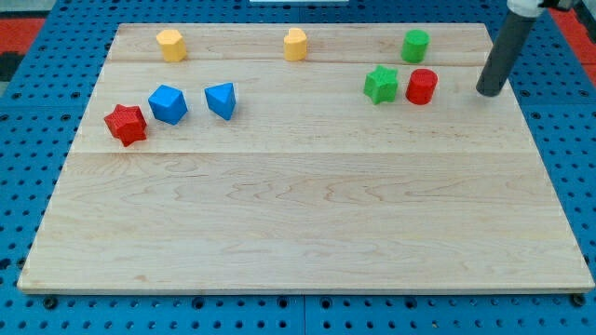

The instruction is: Move the red circle to the bottom left of the green star

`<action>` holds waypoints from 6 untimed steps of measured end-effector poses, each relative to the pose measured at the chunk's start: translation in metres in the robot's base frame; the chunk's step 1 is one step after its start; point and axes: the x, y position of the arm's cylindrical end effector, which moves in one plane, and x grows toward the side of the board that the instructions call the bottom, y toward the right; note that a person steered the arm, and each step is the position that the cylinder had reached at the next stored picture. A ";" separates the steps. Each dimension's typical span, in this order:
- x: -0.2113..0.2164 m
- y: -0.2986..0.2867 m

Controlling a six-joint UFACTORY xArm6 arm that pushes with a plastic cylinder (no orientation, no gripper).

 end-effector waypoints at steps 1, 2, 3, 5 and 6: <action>-0.017 -0.058; 0.008 -0.094; 0.056 -0.119; 0.075 -0.183; 0.076 -0.216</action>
